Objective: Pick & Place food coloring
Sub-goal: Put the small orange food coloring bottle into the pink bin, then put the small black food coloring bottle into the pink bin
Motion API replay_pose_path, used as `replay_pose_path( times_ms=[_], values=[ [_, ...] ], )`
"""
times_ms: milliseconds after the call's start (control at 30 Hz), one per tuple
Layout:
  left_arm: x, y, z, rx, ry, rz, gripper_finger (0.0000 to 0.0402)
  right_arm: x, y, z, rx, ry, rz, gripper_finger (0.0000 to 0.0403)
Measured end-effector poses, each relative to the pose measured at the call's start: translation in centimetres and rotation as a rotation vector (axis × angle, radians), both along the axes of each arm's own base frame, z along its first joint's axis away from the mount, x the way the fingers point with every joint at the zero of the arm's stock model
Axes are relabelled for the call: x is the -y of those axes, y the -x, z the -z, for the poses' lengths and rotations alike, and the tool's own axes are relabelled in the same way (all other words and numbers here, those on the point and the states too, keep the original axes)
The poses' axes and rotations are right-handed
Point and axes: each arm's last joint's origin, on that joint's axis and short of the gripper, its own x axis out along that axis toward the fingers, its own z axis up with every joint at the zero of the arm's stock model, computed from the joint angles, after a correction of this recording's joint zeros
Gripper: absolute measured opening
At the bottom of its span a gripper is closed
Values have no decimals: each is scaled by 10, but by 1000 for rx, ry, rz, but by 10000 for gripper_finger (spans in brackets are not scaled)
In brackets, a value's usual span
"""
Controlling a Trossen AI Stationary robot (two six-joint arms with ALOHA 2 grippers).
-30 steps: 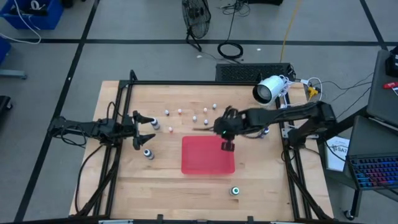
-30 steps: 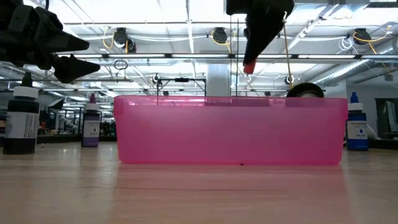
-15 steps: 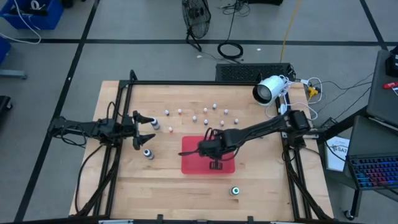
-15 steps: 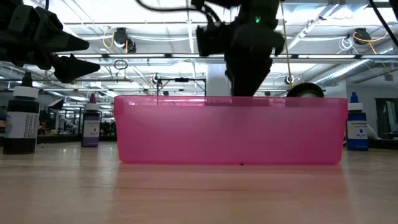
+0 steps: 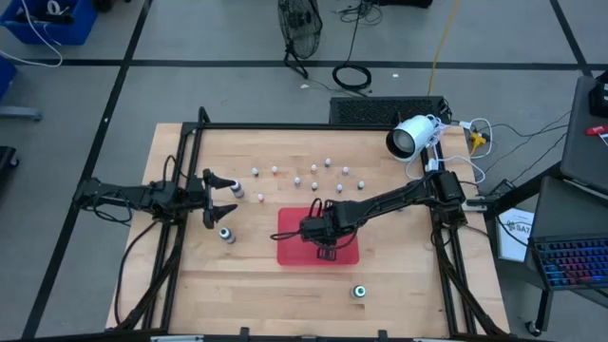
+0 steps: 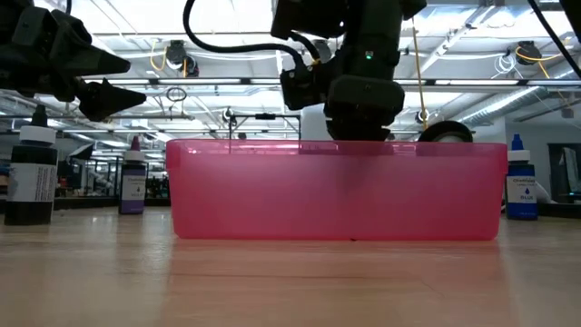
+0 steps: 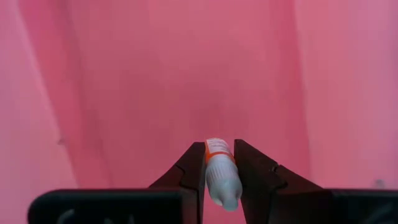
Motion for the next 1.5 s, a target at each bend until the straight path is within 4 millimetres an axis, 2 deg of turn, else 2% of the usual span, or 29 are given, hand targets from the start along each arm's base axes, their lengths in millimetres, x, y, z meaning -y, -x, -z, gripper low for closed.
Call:
replay_pose_path(
  times_ms=[333,633,833,1000,1200,1333,1500],
  values=[
    [0,0,0,0,0,0,392,2,7,10,-38,5,10,54],
    [0,0,0,0,0,0,392,2,10,15,-48,6,11,112],
    [0,0,0,0,0,0,392,2,9,12,-33,3,11,128],
    [0,0,0,1,0,0,392,5,12,-10,35,-9,18,134],
    [0,0,0,0,0,0,392,11,24,-52,150,-38,60,137],
    [0,0,0,1,0,0,392,23,44,-79,145,-26,102,155],
    [0,0,0,0,0,0,392,54,78,-104,56,146,270,200]
  ],
)
